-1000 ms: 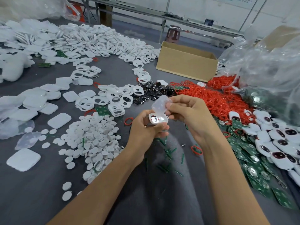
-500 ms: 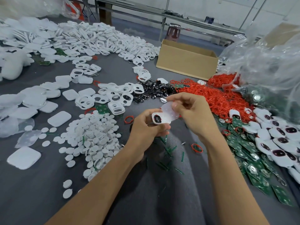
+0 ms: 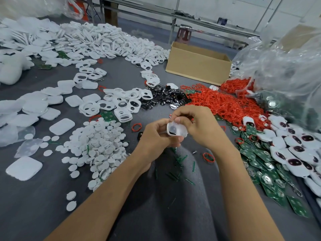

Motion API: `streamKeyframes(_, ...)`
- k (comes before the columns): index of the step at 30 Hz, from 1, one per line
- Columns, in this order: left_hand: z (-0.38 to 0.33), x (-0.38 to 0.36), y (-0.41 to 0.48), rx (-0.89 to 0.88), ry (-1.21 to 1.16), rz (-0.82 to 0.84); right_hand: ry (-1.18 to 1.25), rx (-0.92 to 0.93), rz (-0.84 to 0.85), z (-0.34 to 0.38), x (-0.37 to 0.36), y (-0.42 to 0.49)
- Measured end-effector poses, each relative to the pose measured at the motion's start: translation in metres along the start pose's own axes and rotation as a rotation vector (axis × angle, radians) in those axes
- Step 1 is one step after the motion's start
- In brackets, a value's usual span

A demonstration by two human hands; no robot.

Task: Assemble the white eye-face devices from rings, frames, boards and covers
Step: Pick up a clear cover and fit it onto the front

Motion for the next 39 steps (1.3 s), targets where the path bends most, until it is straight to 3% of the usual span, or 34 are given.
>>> streamKeyframes(20, 0.0003, 0.0007, 0.0004, -0.026, 0.076, 0.033, -0.066, -0.047, 0.108, -0.0012, -0.0090, 0.0020)
streamKeyframes(39, -0.0038, 0.0050, -0.0012, -0.058, -0.074, -0.030, -0.015, -0.019, -0.146, 0.0013, -0.0018, -0.0001)
Point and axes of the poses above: each hand's wrist, its own y-axis towards the middle knuckle, its own x-axis out of the back of the hand, z = x × y, the point moved 7 cm from there along y, towards the middle knuckle, and after that the axes turned 12 degrees about z, right-handed, at the moved point
